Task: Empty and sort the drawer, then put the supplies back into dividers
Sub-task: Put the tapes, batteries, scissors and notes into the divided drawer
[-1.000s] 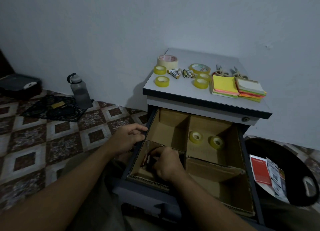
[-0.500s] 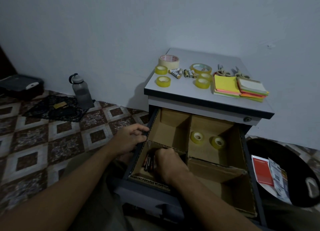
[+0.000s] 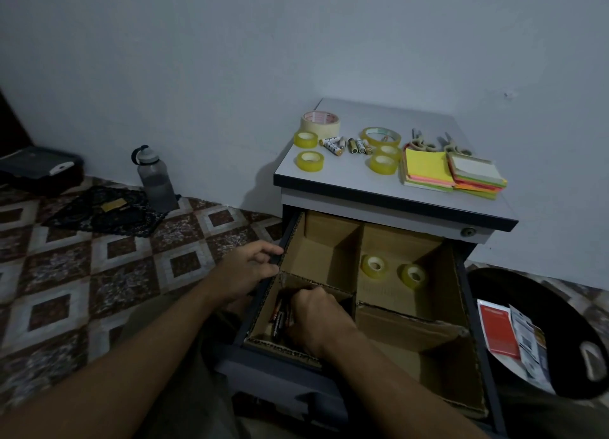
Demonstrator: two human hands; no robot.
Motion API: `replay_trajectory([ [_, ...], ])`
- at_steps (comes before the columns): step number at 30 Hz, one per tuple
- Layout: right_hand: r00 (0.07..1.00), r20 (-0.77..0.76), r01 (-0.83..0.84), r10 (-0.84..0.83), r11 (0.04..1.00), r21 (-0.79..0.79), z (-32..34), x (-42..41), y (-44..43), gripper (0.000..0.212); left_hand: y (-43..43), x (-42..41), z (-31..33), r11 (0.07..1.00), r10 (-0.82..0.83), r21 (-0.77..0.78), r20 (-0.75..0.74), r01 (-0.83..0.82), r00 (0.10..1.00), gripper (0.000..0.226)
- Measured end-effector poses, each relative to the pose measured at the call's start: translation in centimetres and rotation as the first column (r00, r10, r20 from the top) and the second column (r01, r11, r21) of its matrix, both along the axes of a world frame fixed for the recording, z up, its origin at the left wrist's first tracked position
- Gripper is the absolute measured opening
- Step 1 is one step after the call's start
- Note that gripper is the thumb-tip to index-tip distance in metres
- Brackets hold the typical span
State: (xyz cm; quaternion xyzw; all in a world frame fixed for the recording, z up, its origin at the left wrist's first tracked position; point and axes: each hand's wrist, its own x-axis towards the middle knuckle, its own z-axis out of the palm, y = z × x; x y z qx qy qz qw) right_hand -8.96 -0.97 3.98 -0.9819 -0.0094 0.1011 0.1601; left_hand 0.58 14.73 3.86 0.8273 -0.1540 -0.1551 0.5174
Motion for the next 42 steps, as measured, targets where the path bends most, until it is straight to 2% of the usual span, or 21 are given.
replay_trajectory([
  [4, 0.996, -0.048, -0.077, 0.073, 0.992, -0.096, 0.1, 0.2, 0.6, 0.042, -0.1, -0.1, 0.1, 1.0, 0.001, -0.003, -0.014, -0.001, 1.0, 0.026],
  [7, 0.993, -0.075, -0.102, 0.094, 0.987, -0.121, -0.1, 0.5, 0.9, 0.045, -0.1, -0.2, 0.2, 1.0, -0.005, 0.002, -0.009, 0.005, 1.0, 0.026],
  [11, 1.0, -0.017, -0.005, 0.004, 0.999, -0.052, 0.2, 0.5, 0.3, 0.039, -0.1, -0.3, 0.4, 1.0, -0.009, 0.022, -0.013, 0.009, 1.0, 0.027],
  [15, 1.0, 0.02, 0.018, -0.017, 0.999, -0.043, 0.4, 0.1, 0.1, 0.039, -0.3, -0.4, 0.6, 1.0, -0.008, 0.01, -0.013, 0.008, 1.0, 0.026],
  [21, 0.998, 0.022, 0.057, -0.058, 0.997, 0.045, 0.8, 0.1, 0.1, 0.043, 0.0, -0.6, 0.9, 1.0, -0.015, 0.008, -0.016, 0.015, 1.0, 0.024],
  [25, 0.998, -0.022, 0.067, -0.064, 0.989, 0.129, 1.9, 0.0, -0.9, 0.039, 0.0, -0.4, 1.1, 1.0, -0.003, 0.024, -0.003, 0.003, 1.0, 0.021],
  [29, 0.998, -0.054, 0.055, -0.042, 0.962, 0.266, 4.7, -0.4, -3.1, 0.035, 0.0, 0.3, 2.9, 0.972, 0.039, 0.221, 0.204, -0.085, 0.978, 0.015],
  [33, 0.999, -0.036, -0.015, 0.031, 0.921, 0.39, 9.1, -0.1, -5.8, 0.029, -0.9, 1.8, 7.1, 0.969, 0.093, 0.183, 0.362, -0.169, 0.927, 0.016],
  [39, 0.98, 0.201, -0.045, -0.019, 0.95, 0.31, 15.7, 4.2, -11.7, 0.009, -5.5, 5.4, 13.9, 0.972, 0.057, 0.171, 0.49, -0.16, 0.87, 0.002],
  [42, 0.937, 0.335, 0.008, -0.095, 0.968, 0.25, 17.9, 7.7, -15.2, 0.007, -8.1, 8.7, 15.8, 0.965, 0.003, 0.225, 0.508, -0.136, 0.861, 0.015],
])
